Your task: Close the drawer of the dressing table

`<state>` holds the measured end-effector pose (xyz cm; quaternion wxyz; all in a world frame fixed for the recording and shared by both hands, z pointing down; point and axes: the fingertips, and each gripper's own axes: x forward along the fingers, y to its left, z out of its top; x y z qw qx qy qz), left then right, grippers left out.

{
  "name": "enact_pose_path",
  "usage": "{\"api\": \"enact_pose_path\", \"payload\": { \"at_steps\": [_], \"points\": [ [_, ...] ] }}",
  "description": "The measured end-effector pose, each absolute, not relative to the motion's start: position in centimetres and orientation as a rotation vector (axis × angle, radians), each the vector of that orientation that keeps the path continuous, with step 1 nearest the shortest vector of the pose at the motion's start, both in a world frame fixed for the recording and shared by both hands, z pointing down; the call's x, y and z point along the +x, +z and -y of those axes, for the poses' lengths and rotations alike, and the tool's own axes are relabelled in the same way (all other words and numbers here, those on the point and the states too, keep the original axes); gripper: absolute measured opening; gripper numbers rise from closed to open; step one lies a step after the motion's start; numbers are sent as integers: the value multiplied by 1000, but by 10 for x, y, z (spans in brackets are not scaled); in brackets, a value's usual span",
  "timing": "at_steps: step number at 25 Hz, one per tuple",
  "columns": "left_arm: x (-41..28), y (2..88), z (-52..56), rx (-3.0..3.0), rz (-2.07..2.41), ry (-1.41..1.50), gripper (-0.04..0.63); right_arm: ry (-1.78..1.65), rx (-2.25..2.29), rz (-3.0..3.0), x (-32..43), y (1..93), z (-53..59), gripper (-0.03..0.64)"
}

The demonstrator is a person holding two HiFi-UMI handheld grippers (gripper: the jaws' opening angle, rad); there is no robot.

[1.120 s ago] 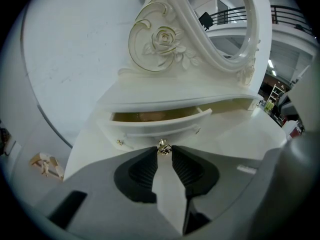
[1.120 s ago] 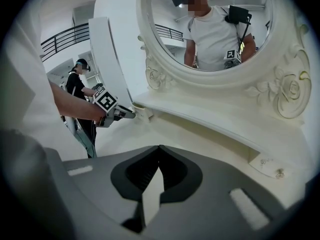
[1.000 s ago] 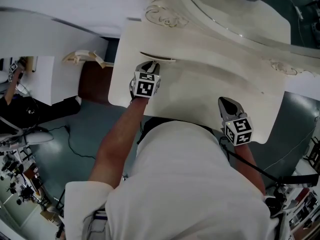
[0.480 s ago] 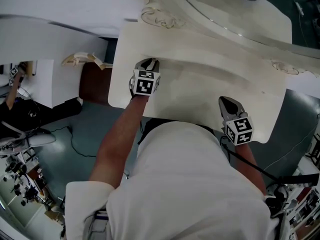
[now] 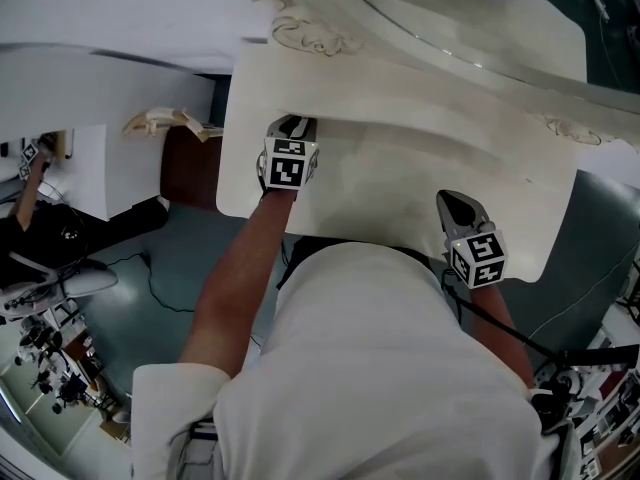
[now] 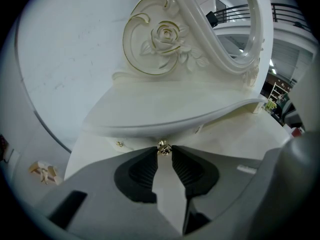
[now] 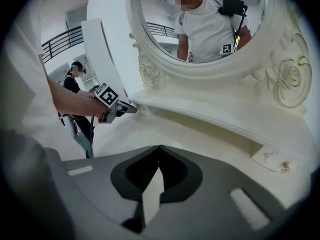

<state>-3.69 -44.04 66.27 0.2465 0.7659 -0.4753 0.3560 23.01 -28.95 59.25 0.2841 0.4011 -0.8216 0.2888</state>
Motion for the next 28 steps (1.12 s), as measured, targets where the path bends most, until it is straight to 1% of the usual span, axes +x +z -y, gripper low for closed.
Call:
{"api": "enact_pose_path", "payload": {
  "at_steps": [21,28],
  "points": [
    [-36,663,444,2084,1255,960,100,774,1061,2186,223,596,285,2],
    [-44,660,432,2064,1254,948,140,762,1060,2186,216,591,272,2]
  ]
}}
